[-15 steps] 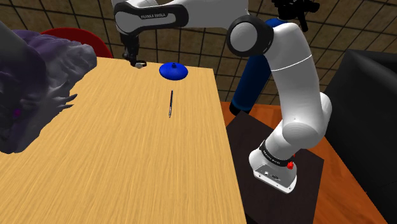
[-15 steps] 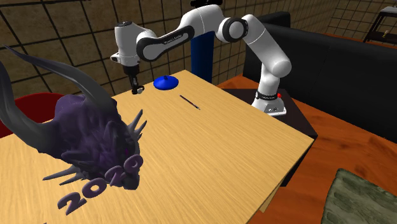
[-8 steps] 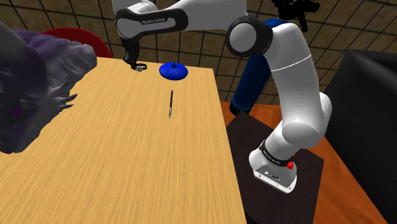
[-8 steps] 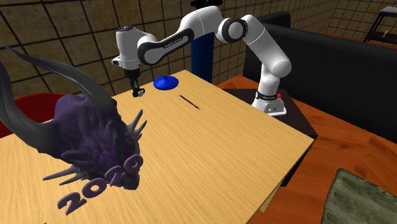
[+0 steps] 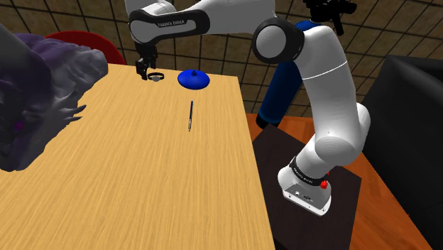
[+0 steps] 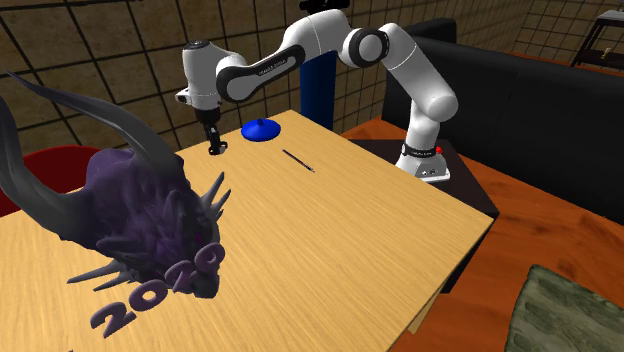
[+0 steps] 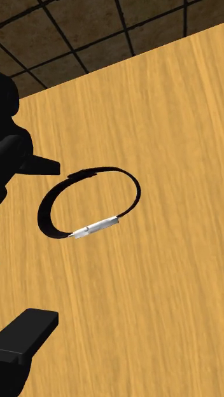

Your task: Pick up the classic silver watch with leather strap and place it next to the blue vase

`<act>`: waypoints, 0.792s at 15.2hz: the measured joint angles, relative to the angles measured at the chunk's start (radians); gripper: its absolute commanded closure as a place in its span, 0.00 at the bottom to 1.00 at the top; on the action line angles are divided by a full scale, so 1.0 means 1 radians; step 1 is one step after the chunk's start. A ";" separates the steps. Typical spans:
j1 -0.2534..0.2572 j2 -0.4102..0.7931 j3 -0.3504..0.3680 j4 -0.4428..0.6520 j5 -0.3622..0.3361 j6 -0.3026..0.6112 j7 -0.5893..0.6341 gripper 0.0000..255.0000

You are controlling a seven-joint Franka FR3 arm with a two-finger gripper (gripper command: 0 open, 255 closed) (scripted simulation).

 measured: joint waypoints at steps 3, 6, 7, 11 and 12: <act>0.005 -0.007 0.003 0.031 0.004 -0.037 -0.005 0.00; 0.000 -0.041 0.009 0.040 0.013 -0.078 -0.013 0.00; 0.002 -0.045 0.010 0.043 0.014 -0.085 -0.012 0.00; 0.005 -0.045 0.010 0.049 0.014 -0.092 -0.011 0.00; 0.005 -0.045 0.010 0.050 0.014 -0.092 -0.010 0.00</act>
